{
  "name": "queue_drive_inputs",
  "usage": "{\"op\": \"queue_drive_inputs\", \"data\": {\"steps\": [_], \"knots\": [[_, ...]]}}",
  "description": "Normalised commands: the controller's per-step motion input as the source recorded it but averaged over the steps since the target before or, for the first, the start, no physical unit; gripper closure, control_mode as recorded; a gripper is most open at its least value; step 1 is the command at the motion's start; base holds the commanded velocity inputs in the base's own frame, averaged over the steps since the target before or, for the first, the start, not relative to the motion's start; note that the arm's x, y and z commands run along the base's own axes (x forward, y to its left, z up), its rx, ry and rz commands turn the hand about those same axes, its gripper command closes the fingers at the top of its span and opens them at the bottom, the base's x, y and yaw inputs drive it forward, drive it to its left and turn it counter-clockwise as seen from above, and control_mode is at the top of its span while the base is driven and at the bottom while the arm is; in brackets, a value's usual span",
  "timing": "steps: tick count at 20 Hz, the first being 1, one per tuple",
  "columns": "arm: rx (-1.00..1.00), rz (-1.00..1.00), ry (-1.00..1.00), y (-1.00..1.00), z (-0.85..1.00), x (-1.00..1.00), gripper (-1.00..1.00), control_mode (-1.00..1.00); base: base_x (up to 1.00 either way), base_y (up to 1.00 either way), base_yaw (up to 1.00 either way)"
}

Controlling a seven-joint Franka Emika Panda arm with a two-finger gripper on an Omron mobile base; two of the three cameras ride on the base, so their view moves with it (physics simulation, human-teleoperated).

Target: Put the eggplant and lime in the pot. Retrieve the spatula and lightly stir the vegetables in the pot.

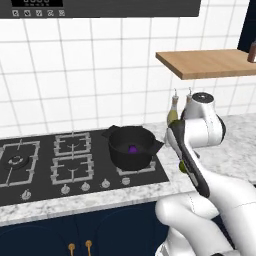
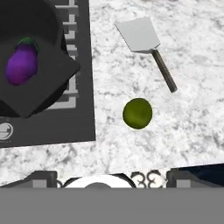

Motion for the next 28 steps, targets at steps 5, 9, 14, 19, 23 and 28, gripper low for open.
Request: {"op": "queue_drive_inputs", "data": {"steps": [5, 9, 14, 19, 23, 28], "knots": [[0.0, -0.03, 0.0, -0.76, -0.26, -0.42, -1.0, -1.0, 0.0, 0.0, 0.0], [0.0, 0.0, 0.0, -0.14, -0.49, 0.35, -1.0, -1.0, 0.0, 0.0, 0.0], [0.0, 0.0, 0.0, -0.03, -0.43, 0.42, -1.0, -1.0, 0.0, 0.0, 0.0], [0.0, 0.0, 0.0, -0.13, -0.3, 0.04, -1.0, -1.0, 0.0, 0.0, 0.0], [0.0, 0.0, 0.0, -0.06, -0.29, 0.22, -1.0, -1.0, 0.0, 0.0, 0.0], [0.0, 0.0, 0.0, -0.05, -0.27, 0.29, -1.0, -1.0, 0.0, 0.0, 0.0]]}}
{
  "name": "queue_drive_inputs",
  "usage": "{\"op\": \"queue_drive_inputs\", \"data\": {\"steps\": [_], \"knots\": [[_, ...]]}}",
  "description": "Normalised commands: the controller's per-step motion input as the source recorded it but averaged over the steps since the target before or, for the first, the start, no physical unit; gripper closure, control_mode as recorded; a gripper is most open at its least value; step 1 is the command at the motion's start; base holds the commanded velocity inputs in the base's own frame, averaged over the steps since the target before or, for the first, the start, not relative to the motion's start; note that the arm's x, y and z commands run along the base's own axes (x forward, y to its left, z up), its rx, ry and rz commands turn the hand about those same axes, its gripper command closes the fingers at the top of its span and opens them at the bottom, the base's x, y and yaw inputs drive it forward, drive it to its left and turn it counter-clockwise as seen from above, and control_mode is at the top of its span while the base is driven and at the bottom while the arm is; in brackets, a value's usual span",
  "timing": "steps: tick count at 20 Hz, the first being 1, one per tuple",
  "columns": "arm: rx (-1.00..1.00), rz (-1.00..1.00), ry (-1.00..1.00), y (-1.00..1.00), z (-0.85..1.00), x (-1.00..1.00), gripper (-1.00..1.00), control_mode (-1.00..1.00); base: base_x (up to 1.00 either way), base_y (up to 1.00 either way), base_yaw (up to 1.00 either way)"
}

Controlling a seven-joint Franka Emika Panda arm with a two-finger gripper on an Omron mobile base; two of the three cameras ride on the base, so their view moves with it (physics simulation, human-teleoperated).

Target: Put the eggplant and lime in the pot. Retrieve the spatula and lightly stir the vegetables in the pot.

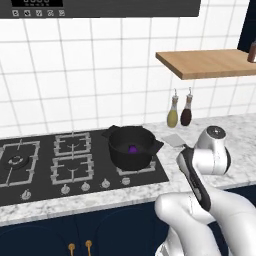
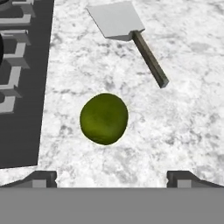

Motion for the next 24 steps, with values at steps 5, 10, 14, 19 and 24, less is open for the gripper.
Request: {"op": "queue_drive_inputs", "data": {"steps": [5, 10, 14, 19, 24], "knots": [[0.02, 0.0, 0.0, -0.02, -0.35, 0.16, -1.0, -1.0, 0.0, 0.0, 0.0], [0.09, 0.0, 0.04, 0.0, -0.34, 0.31, -1.0, -1.0, 0.0, 0.0, 0.0], [0.07, 0.0, 0.08, 0.02, -0.4, 0.42, -1.0, -1.0, 0.0, 0.0, 0.0], [0.03, 0.0, 0.06, 0.02, -0.29, 0.34, -1.0, -1.0, 0.0, 0.0, 0.0], [0.0, 0.0, 0.07, 0.06, -0.3, 0.2, 1.0, -1.0, 0.0, 0.0, 0.0]]}}
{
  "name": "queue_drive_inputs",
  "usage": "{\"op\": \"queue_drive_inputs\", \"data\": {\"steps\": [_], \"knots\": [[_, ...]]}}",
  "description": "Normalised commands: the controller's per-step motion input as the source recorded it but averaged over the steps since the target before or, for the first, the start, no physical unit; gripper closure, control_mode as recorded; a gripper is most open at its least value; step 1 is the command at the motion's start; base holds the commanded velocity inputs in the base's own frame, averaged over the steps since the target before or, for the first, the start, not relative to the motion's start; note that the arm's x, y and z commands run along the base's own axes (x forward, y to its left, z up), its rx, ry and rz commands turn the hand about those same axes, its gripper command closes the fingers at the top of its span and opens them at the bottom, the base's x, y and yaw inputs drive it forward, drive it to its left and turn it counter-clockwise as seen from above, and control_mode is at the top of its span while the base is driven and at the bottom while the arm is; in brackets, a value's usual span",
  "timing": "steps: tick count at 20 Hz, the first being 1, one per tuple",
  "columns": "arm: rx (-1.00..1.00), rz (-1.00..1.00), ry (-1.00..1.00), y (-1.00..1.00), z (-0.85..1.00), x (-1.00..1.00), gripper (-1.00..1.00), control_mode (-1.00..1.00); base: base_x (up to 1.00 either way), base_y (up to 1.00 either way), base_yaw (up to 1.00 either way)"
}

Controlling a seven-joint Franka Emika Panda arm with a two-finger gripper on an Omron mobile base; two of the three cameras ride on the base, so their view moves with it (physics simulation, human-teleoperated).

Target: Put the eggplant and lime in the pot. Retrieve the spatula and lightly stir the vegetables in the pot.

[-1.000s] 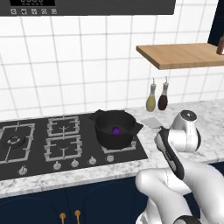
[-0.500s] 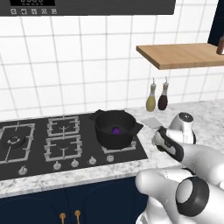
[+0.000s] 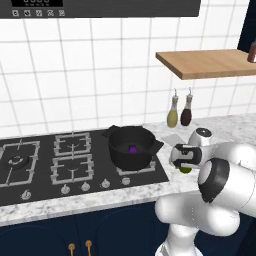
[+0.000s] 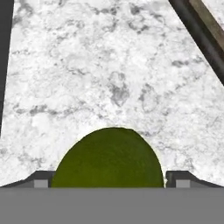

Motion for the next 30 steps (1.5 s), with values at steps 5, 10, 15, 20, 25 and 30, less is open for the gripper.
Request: {"op": "queue_drive_inputs", "data": {"steps": [5, 10, 15, 20, 25, 30], "knots": [[0.0, 0.0, 0.02, 0.08, -0.12, -0.07, 1.0, -1.0, 0.0, 0.0, 0.0], [0.0, -0.01, -0.25, 0.01, 0.86, -0.83, 1.0, -1.0, 0.0, 0.0, 0.0], [-0.04, 0.0, -0.21, 0.31, 1.0, -0.52, 1.0, -1.0, 0.0, 0.0, 0.0], [-0.06, 0.0, -0.02, 0.7, 1.0, 0.03, 1.0, -1.0, 0.0, 0.0, 0.0], [-0.01, 0.0, 0.03, 0.64, 1.0, 0.42, 1.0, -1.0, 0.0, 0.0, 0.0], [0.0, 0.0, 0.16, 0.56, 0.77, 0.69, 1.0, -1.0, 0.0, 0.0, 0.0]]}}
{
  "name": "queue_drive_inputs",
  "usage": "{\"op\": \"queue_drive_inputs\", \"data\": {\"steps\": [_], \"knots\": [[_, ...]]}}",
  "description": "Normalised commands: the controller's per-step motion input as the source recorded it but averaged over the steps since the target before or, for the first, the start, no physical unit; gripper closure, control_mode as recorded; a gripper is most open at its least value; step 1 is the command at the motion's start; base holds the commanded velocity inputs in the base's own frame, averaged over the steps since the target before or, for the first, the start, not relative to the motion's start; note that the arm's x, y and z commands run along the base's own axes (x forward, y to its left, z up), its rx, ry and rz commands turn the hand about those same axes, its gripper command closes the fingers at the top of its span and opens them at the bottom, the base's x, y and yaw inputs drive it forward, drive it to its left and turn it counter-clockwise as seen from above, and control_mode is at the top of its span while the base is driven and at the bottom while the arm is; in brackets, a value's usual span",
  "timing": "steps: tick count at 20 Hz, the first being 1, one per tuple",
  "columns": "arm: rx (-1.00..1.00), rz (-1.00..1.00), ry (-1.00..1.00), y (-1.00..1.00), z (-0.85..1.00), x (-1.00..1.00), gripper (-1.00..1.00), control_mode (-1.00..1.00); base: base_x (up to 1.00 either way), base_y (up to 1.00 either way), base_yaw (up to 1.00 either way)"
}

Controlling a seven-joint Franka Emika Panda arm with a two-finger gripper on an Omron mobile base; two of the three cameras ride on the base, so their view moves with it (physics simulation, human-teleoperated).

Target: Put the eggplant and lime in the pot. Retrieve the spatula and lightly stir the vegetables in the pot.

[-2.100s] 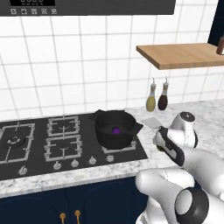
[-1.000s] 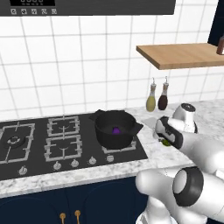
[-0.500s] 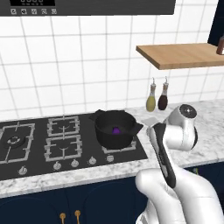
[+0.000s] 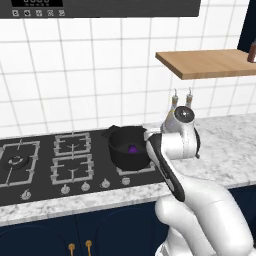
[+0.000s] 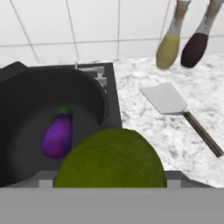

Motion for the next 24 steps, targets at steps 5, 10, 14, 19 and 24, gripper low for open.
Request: {"op": "queue_drive_inputs", "data": {"steps": [5, 10, 14, 19, 24], "knots": [[0.0, 0.01, 0.31, 0.61, -0.06, 0.98, 1.0, -1.0, 0.0, 0.0, 0.0], [0.0, 0.02, 0.3, 0.56, -0.47, 0.99, 1.0, -1.0, 0.0, 0.0, 0.0], [0.0, 0.0, 0.25, 0.5, -0.68, 0.8, 1.0, -1.0, 0.0, 0.0, 0.0], [0.0, 0.0, 0.14, 0.31, -0.7, 0.53, 1.0, -1.0, 0.0, 0.0, 0.0], [0.02, 0.01, 0.0, 0.11, -0.38, -0.23, 1.0, -1.0, 0.0, 0.0, 0.0]]}}
